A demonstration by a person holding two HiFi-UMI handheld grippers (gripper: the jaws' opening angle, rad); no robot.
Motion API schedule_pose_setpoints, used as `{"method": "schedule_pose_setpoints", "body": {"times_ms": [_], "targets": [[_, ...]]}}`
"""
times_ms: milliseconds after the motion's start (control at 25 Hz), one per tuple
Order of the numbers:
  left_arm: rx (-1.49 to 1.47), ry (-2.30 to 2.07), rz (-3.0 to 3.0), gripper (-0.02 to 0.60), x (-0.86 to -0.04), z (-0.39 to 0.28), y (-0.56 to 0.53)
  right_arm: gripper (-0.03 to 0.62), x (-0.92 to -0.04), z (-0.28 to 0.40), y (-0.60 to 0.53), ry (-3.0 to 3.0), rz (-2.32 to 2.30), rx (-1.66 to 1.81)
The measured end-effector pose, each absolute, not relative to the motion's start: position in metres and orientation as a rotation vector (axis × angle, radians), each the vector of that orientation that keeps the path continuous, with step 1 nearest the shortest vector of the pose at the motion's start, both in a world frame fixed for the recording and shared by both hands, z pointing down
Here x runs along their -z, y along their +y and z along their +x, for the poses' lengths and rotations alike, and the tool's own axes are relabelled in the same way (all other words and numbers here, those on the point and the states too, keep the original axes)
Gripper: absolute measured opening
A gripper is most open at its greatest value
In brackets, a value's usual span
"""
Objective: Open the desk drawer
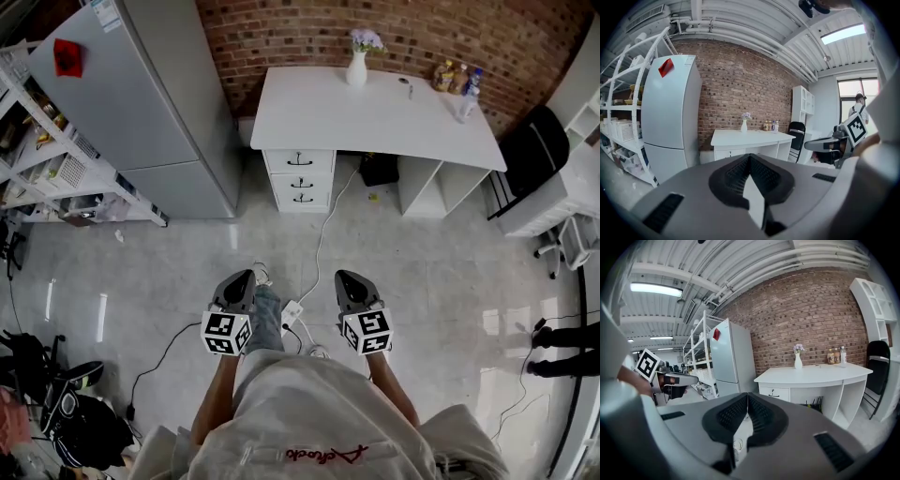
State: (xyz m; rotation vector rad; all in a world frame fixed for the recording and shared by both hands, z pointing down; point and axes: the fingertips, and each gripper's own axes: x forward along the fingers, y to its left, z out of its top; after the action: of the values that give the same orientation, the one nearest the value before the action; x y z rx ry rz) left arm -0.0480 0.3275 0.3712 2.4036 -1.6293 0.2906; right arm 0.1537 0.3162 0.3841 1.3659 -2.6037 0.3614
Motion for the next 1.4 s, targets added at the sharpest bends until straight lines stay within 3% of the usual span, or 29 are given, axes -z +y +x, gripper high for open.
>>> {"method": "schedule_pose_setpoints", "body": {"times_ms": [960,1400], "targets": [[-0.257,-1.319,2.516,0.012,-0.375,-0.165,0.021,0.018,-0.375,0.001,0.039,-2.402,1.465,-0.394],[-0.338,-1.147,2.553,0.012,-0.399,-0.164,-0.038,0.017,-0.391,-0.014,-0.009,-2.336,1.515,-0.456]]}}
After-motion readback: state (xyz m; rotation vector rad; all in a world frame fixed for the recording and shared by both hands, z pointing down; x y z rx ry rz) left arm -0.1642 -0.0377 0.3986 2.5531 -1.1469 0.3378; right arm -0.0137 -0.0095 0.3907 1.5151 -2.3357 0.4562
